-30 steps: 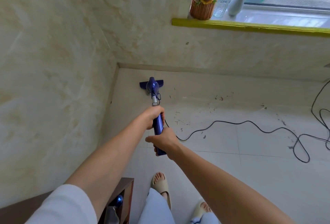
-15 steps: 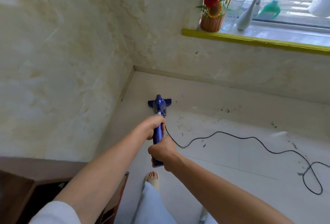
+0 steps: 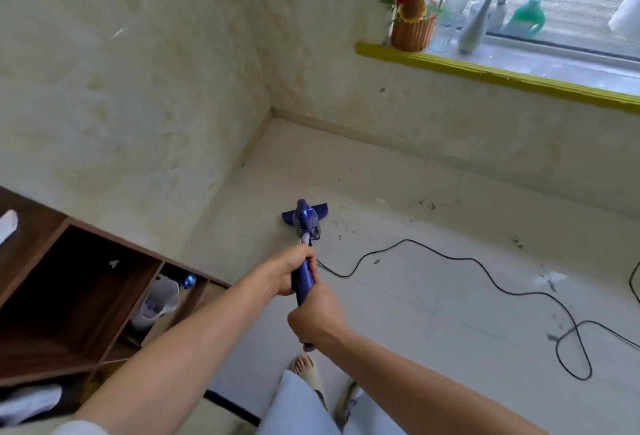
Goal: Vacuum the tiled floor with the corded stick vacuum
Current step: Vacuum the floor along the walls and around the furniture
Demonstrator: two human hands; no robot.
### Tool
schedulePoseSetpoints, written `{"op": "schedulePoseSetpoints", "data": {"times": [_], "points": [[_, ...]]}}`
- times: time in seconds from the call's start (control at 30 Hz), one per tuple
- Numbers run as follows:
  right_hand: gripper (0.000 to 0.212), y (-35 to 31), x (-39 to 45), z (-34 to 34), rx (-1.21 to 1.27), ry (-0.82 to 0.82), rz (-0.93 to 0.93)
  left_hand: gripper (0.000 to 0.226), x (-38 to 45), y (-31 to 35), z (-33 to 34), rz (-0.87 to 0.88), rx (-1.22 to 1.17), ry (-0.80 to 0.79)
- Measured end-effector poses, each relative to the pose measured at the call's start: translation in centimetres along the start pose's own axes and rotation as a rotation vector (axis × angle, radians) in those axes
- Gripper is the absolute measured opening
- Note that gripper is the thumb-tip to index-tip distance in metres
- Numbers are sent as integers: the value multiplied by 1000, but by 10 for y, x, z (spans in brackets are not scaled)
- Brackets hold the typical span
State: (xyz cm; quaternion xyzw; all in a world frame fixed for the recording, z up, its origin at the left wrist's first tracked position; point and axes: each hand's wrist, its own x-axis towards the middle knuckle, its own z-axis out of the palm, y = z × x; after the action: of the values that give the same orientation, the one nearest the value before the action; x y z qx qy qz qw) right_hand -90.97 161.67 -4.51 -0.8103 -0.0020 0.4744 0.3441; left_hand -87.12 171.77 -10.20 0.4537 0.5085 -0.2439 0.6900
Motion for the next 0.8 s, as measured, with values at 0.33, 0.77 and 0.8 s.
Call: {"op": "schedulePoseSetpoints", "data": {"times": [0.33, 0.77, 0.8], "points": [[41, 4, -55, 71, 59, -129, 15, 28, -46, -57, -61, -39, -92, -35], [31, 16, -58, 103, 379, -71, 146, 28, -55, -70, -60, -39, 178, -19], [32, 18, -55, 103, 373, -63, 148, 28, -51, -71, -58, -29, 177, -13]]}}
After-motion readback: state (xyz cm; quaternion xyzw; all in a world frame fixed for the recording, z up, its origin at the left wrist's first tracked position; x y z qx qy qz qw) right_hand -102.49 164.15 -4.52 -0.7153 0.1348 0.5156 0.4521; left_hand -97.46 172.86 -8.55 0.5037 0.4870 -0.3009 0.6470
